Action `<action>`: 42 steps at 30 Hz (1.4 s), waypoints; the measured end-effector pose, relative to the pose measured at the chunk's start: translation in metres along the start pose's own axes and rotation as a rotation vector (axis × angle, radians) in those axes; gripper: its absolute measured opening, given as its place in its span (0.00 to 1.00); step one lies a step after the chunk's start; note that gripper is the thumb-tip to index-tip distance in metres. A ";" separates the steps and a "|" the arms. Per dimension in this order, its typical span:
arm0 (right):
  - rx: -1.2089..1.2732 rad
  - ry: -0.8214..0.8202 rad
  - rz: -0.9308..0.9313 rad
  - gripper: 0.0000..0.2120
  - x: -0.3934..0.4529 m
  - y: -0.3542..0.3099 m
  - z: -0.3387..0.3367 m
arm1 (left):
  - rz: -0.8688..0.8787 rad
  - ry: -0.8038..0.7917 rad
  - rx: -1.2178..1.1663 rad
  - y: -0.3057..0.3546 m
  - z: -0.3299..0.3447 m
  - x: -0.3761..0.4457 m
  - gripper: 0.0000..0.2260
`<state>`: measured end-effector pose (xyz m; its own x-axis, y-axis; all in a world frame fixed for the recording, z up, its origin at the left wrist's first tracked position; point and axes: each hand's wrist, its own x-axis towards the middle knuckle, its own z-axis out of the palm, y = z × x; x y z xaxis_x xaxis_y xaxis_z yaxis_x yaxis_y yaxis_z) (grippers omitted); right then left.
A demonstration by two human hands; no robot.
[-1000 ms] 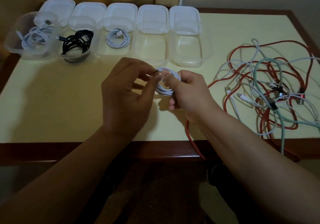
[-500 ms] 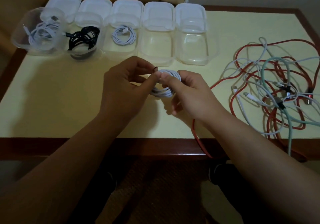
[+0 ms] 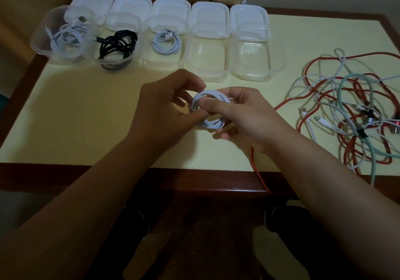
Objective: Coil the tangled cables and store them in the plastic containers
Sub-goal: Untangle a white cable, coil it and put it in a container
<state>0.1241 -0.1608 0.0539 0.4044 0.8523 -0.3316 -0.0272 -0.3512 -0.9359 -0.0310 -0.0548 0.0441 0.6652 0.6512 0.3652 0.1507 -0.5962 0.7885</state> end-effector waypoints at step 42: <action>-1.361 -0.229 -0.335 0.21 0.177 -0.122 0.070 | -0.305 -0.128 0.394 -0.048 -0.029 -0.002 0.21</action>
<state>0.1353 0.0601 0.1007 0.0578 0.9653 -0.2547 0.9794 -0.1042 -0.1727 -0.0609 -0.0140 0.0199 0.6286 0.7751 0.0644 0.5997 -0.5357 0.5945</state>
